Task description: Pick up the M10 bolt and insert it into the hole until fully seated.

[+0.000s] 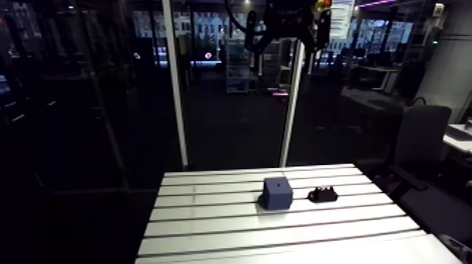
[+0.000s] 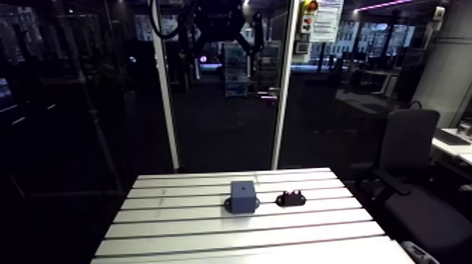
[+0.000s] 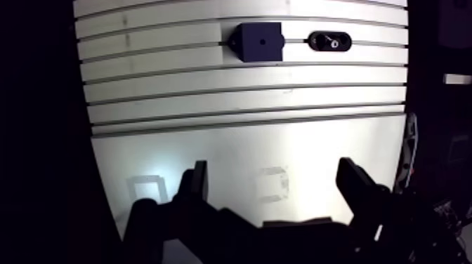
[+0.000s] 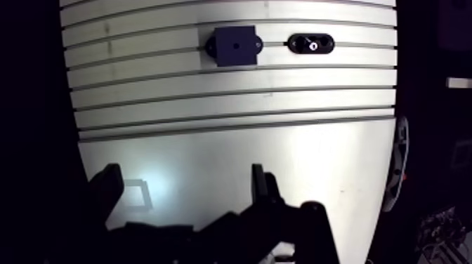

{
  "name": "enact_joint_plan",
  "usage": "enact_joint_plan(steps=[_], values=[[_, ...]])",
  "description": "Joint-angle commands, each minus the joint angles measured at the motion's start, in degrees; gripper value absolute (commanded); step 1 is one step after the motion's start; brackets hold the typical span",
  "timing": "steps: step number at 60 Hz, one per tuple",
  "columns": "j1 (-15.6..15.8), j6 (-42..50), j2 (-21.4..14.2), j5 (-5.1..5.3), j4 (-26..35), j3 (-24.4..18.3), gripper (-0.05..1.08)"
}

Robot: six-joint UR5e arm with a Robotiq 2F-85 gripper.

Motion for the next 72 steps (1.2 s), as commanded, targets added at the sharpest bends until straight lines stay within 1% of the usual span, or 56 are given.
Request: enact_joint_plan(steps=[1, 41, 62, 72], values=[[0.1, -0.5, 4.0, 5.54, 0.2, -1.9, 0.01], [0.1, -0.6, 4.3, 5.63, 0.0, -1.9, 0.01], [0.2, -0.8, 4.8, 5.45, -0.2, -1.6, 0.01], [0.3, -2.0, 5.2, 5.20, -0.2, -1.9, 0.01]])
